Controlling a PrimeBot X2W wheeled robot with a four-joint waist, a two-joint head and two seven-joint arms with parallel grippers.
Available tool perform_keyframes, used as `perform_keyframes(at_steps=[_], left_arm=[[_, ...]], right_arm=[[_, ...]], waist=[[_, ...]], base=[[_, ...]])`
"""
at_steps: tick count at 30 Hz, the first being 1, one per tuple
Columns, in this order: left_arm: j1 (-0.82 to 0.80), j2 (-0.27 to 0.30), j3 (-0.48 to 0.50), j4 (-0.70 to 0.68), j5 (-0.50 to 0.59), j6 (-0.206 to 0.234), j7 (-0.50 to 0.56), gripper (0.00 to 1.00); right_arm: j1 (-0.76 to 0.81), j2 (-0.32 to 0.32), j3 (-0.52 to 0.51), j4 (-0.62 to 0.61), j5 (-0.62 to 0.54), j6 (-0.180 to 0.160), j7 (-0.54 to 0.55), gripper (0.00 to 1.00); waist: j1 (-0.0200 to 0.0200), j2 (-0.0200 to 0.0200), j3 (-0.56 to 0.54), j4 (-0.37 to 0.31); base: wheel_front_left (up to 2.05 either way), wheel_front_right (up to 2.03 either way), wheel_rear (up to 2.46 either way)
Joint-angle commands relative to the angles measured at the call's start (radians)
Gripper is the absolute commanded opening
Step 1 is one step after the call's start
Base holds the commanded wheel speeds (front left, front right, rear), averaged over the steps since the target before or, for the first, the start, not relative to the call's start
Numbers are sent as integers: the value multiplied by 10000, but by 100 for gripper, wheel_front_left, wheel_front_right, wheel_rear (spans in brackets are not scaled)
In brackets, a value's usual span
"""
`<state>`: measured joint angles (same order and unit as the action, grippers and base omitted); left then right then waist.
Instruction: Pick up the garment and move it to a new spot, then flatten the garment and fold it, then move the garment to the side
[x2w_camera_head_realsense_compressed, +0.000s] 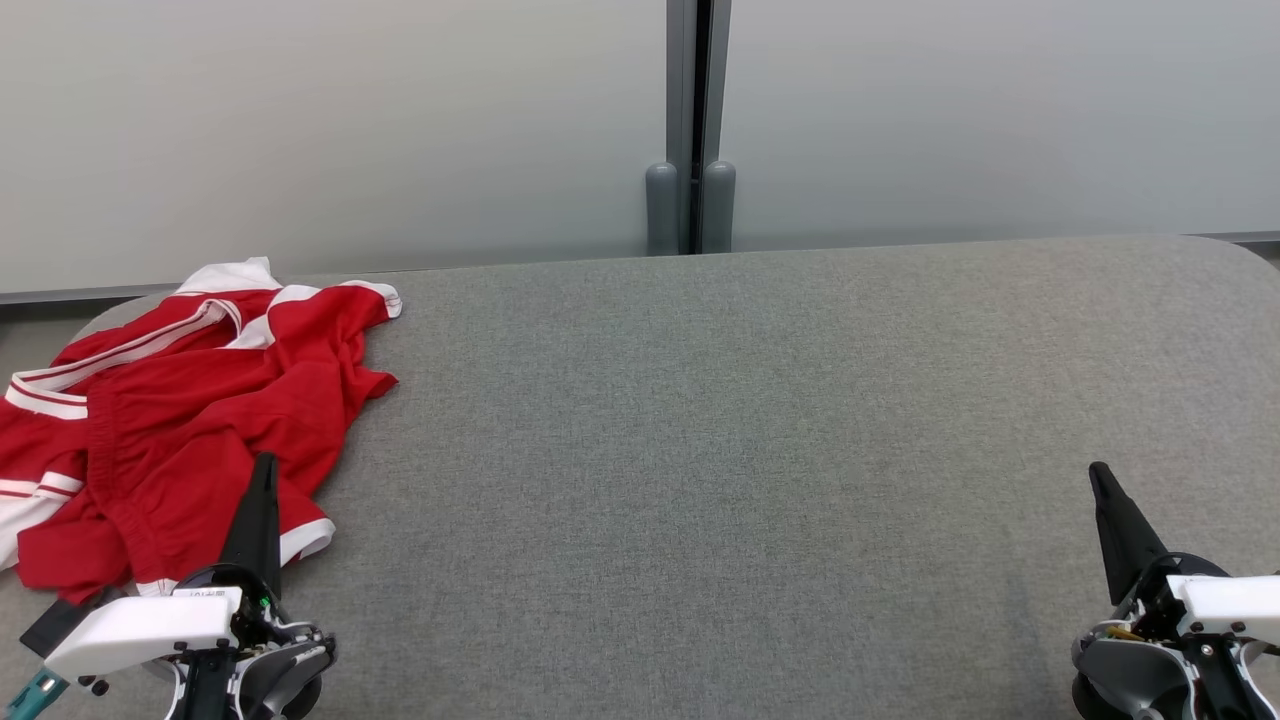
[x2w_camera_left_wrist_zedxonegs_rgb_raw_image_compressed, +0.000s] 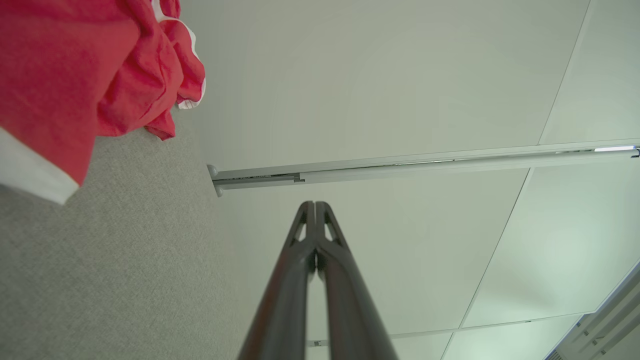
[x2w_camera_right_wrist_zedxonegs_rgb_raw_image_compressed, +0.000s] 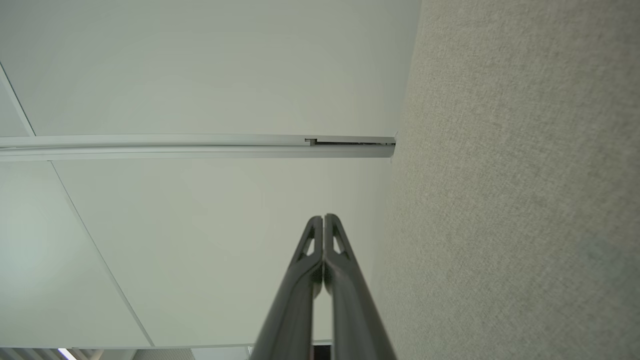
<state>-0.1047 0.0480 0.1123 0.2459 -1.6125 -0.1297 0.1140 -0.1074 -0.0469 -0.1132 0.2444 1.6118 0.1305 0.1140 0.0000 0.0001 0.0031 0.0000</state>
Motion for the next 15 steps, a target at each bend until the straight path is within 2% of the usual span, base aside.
perform_keyframes(at_steps=[1, 6, 7, 15], left_arm=[[-124, 57, 42, -30, 3, -41, 23, 0], [-124, 57, 42, -30, 3, -41, 23, 0], [-57, 39, 19, -21, 63, -18, -21, 100], [223, -49, -224, 32, 176, 1, -296, 100]], right_arm=[[-50, -87, -9, 19, 15, 5, 23, 0], [-50, -87, -9, 19, 15, 5, 23, 0], [-8, -60, -1, 6, -49, 4, -21, 100], [261, 63, 262, -35, -131, 1, -302, 100]], waist=[[0, -1, 0, 0], [0, -1, 0, 0], [0, -1, 0, 0], [0, -1, 1, -3]], base=[[0, 0, 0], [0, 0, 0], [0, 0, 0], [0, 0, 0]])
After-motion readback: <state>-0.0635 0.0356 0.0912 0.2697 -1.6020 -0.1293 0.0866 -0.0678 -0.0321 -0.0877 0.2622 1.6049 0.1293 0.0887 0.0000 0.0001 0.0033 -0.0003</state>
